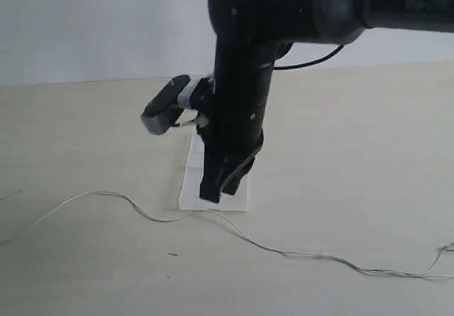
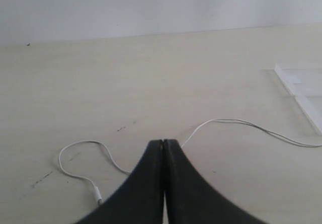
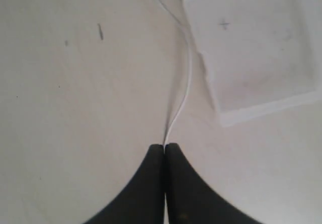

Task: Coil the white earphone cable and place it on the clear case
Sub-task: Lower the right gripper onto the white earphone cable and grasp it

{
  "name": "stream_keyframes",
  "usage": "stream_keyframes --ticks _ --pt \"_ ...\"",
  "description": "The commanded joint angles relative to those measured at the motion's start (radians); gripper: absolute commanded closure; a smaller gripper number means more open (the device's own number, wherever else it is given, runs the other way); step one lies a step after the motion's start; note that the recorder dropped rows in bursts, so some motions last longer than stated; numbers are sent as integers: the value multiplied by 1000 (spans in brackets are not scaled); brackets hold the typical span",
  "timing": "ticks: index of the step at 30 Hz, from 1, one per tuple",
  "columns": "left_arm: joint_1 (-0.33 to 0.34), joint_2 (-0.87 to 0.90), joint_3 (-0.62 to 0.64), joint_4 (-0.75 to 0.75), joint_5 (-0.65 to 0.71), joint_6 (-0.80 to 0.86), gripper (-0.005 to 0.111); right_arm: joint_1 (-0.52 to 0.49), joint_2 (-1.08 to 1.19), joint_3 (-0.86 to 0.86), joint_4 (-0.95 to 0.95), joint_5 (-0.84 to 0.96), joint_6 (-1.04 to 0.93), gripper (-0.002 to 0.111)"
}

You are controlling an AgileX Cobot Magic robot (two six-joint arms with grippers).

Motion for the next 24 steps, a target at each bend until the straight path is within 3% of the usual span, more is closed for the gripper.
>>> stream_keyframes --ticks 1,3,11,13,16,24 --pt "2 -5 3 -10 -11 1 107 59 10 84 -122 4 16 108" --pt "2 -5 3 -10 -11 1 107 59 10 131 -128 -2 46 108" --pt "2 -5 3 -10 -11 1 107 59 21 230 -22 -388 144 107" --pt "2 -5 3 -10 -11 1 107 59 38 230 -18 -407 164 98" --pt "2 -5 3 -10 -11 1 107 59 73 230 -18 -353 199 70" --pt "2 -5 3 -10 -11 1 107 59 80 230 -206 -358 423 69"
